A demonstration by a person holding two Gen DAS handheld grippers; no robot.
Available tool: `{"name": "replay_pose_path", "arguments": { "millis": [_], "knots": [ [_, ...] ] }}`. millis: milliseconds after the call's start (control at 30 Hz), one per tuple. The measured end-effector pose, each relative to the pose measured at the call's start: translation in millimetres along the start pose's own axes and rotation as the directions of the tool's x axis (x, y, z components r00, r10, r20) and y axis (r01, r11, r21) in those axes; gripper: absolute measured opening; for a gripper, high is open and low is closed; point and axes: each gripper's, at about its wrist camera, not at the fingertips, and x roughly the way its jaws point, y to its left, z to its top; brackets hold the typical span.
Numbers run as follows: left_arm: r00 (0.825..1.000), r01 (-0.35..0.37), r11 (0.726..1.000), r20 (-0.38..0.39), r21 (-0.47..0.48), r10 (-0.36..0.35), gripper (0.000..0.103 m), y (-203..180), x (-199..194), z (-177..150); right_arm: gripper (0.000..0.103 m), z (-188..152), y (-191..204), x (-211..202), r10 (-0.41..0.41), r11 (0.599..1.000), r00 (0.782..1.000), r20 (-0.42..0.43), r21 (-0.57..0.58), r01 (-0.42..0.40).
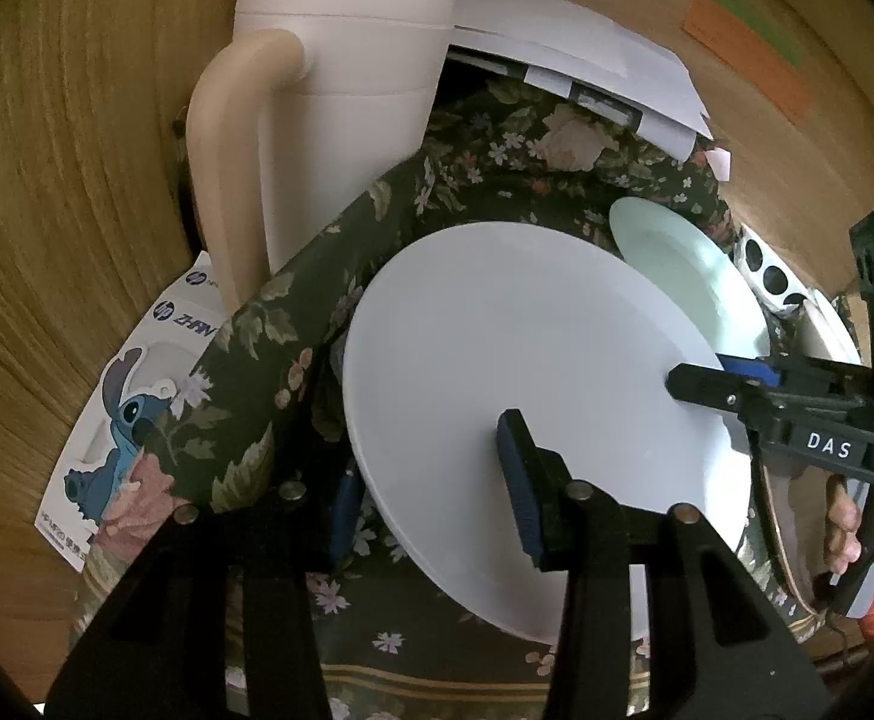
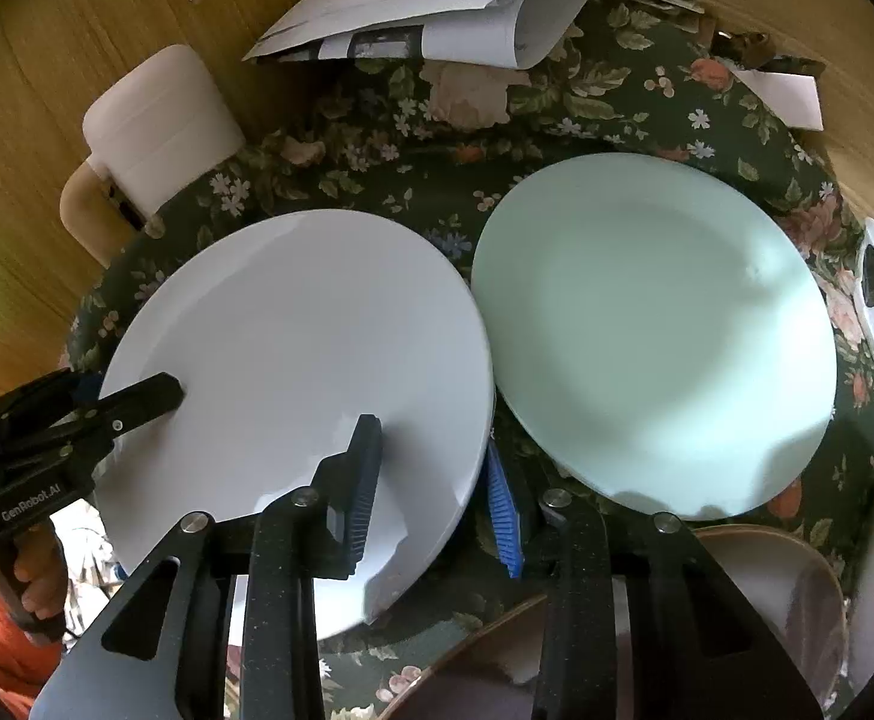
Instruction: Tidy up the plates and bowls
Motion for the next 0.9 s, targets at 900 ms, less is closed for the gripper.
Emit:
{"name": "replay_pose_path", "arguments": {
  "millis": [900],
  "knots": [
    [0.997,0.036,0.998,0.070,0.060,-0.040,0.043,-48.4,-28.8,9.0,0.031,-28.6,-17.7,-73.0,-0.045,0.998,0.989,0.143,0.049,0.039]
  ]
}}
